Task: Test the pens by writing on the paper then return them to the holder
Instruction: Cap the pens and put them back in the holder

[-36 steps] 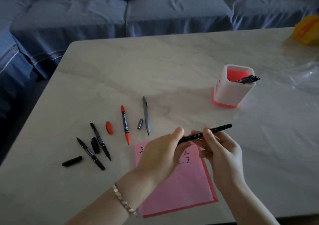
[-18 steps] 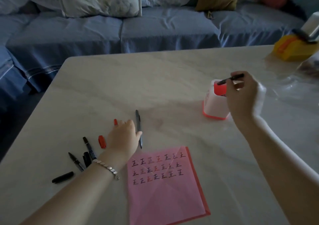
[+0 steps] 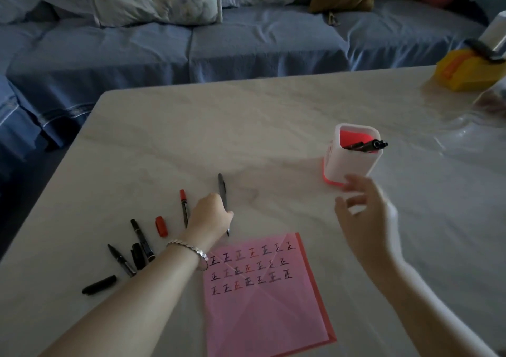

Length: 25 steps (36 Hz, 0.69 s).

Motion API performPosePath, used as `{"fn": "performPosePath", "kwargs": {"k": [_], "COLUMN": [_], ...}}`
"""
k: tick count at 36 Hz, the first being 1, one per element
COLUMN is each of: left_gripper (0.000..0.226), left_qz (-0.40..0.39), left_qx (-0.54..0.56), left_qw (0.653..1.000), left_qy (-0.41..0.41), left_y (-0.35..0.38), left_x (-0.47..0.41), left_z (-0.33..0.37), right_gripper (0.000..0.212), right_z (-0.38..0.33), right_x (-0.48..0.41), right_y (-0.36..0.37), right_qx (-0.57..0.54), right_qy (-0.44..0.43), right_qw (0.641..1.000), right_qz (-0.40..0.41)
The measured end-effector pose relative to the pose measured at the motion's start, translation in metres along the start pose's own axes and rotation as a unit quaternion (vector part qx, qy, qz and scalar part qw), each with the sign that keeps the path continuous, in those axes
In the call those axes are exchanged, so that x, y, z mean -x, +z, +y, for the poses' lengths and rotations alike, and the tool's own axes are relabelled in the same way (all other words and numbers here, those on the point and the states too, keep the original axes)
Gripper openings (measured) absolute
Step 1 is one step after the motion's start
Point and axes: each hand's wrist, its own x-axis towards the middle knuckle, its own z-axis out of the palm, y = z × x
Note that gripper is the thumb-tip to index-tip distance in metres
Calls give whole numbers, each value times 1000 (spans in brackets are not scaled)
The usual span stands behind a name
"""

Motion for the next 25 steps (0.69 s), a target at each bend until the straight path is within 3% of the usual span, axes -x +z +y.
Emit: {"fn": "performPosePath", "kwargs": {"k": [9,17,20,25], "left_gripper": [30,11,15,14], "left_qz": [-28,-10,8,-10], "left_qx": [24,139,168,149], "left_qw": [998,989,986,972], "left_qy": [-42,-53,-2,180], "left_y": [0,-15,-19,-23], "left_x": [-6,4,15,62], "left_z": [4,3,5,18], "right_gripper": [21,22,17,21], "right_z": [-14,-33,-37,-47], "right_x": [43,42,41,40], "right_y": [34,42,40,36], "right_qx": [-90,-158,-202,-237], "right_qy": [92,162,186,188], "right_qw": [979,953,941,920], "right_qz": [-156,-203,-198,-248]}}
